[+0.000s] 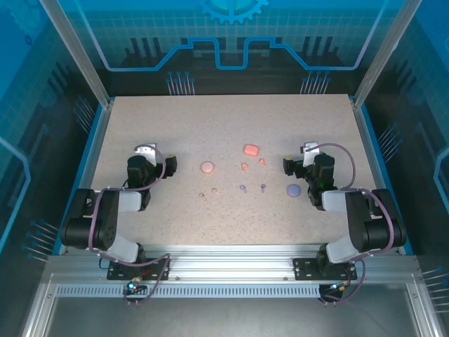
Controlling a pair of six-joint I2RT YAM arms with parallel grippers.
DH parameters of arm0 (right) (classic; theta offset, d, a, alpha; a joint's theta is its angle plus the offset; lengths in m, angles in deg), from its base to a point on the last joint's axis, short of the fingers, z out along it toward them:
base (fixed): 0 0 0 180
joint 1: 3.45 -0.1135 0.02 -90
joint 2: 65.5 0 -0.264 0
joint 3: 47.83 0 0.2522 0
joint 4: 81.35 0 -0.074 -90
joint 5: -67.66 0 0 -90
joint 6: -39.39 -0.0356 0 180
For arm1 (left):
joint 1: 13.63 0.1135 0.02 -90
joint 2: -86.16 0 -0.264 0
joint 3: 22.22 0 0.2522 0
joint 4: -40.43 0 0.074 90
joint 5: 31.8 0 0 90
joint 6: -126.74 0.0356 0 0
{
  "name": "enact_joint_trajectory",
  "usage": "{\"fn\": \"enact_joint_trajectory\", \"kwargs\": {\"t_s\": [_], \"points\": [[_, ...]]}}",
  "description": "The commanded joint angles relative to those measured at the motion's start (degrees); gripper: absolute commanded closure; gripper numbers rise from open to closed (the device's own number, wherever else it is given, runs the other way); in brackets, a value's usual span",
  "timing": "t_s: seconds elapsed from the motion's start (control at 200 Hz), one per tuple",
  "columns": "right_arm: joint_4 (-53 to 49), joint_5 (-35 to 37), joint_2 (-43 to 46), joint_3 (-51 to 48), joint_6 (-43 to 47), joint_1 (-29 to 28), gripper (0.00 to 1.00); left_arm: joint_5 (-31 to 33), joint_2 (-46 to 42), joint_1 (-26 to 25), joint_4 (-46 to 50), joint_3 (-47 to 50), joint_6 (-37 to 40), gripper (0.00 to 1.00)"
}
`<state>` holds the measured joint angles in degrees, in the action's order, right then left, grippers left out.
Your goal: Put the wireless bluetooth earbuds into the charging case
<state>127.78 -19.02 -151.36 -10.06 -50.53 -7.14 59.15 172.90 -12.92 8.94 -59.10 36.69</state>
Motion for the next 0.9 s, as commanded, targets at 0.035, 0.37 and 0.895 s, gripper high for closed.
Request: {"fn": "enact_joint_trajectory", "kwargs": {"t_s": [0.035, 0.37, 0.895], "points": [[-0.1, -1.0, -0.4, 1.0, 0.5, 0.6, 0.0, -1.3, 0.2, 0.7, -0.3, -0.5, -0.7, 0.01], [-0.1, -1.1, -0.4, 1.0, 0.5, 0.7, 0.0, -1.5, 0.3, 0.4, -0.4, -0.4, -0.4, 0.01], [-13.5, 4.4, 8.3, 5.1, -1.7, 0.6, 0.0, -1.9, -5.6, 0.4, 11.0, -4.5, -0.2, 0.01]]}}
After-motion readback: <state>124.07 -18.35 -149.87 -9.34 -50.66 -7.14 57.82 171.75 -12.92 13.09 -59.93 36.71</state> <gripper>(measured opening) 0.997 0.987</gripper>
